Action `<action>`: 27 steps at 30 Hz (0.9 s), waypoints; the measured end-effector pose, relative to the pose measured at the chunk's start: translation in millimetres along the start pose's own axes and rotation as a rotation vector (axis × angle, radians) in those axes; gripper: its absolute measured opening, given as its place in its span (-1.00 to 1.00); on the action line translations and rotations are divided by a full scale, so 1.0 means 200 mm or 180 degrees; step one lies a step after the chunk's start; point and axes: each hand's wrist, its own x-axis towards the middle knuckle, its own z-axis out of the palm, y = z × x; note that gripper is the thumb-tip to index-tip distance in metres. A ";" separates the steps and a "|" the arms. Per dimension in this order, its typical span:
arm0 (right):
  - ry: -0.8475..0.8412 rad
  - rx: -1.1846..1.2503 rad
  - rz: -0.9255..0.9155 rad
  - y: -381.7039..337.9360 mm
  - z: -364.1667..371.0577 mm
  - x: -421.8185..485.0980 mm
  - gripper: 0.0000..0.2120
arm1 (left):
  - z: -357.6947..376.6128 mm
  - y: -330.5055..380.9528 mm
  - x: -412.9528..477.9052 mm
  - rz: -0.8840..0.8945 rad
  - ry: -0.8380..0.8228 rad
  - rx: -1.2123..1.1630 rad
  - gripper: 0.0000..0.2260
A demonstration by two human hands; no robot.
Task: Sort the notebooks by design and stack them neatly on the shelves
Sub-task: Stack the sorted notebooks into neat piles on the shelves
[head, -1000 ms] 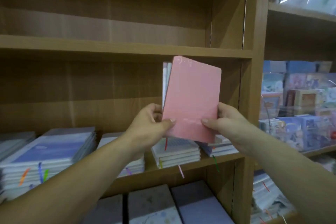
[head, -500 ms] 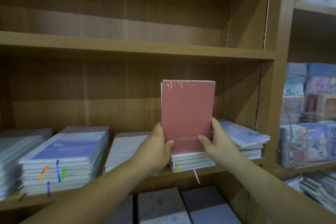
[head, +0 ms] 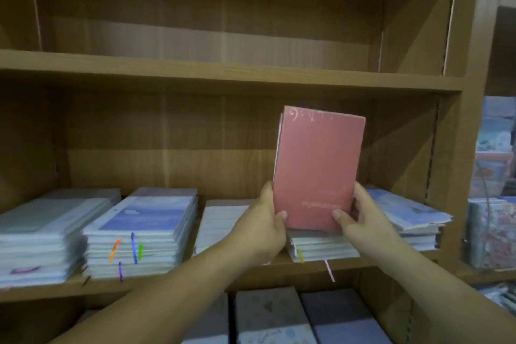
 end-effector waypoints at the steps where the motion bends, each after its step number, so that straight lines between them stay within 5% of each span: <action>1: -0.0074 0.0066 0.0037 -0.03 0.00 0.00 -0.47 | -0.04 -0.01 -0.01 0.0001 0.0041 -0.0081 -0.51; 7: -0.0454 0.0236 0.0433 -0.25 0.13 0.03 -0.72 | -0.26 -0.05 -0.13 -0.0618 0.0350 -0.0784 -0.87; 16: -0.0715 0.0103 0.1090 -0.38 0.45 0.09 -0.65 | -0.42 -0.21 -0.19 -0.1456 0.0506 -0.0561 -0.78; 27: -0.0871 -0.0612 0.0712 -0.38 0.52 0.13 -0.75 | -0.44 -0.21 -0.14 -0.1661 0.0431 0.0013 -0.72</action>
